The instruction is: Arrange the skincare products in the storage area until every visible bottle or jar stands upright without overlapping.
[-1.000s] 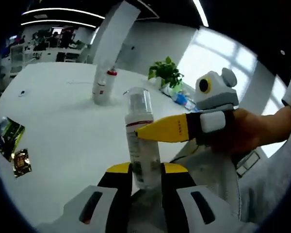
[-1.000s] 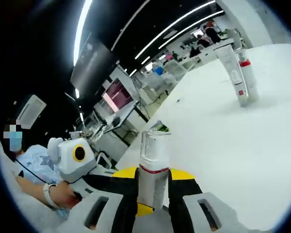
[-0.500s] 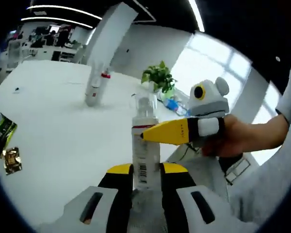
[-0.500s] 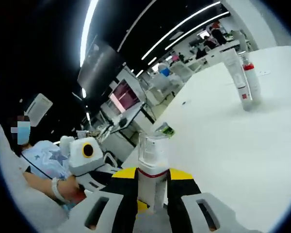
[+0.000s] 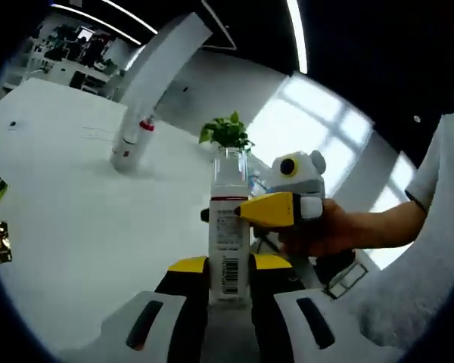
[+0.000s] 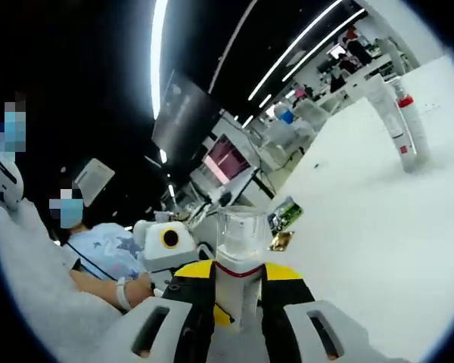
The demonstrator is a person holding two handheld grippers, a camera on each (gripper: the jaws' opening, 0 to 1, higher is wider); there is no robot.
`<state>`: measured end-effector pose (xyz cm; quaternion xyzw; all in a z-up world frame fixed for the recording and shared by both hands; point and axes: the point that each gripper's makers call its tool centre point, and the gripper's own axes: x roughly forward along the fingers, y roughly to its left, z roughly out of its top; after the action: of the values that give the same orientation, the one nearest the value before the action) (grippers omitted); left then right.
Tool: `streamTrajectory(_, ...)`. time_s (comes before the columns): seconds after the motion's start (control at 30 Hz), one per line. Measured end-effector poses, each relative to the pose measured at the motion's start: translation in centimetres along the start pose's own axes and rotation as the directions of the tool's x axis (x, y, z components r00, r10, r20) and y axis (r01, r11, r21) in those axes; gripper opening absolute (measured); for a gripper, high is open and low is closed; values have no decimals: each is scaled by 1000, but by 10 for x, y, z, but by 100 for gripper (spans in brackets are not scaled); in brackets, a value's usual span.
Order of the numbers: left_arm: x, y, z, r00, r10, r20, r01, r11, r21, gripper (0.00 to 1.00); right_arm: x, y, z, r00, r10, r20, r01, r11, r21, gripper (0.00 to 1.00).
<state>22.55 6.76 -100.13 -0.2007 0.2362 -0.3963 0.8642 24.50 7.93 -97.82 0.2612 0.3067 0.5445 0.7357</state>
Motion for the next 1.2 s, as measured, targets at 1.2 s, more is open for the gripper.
streamTrajectory(1.2, 4, -23, -11, 994, -87, -63, 93, 990, 105, 20, -11, 27, -10, 972, 175, -158, -202, 963, -176, 13)
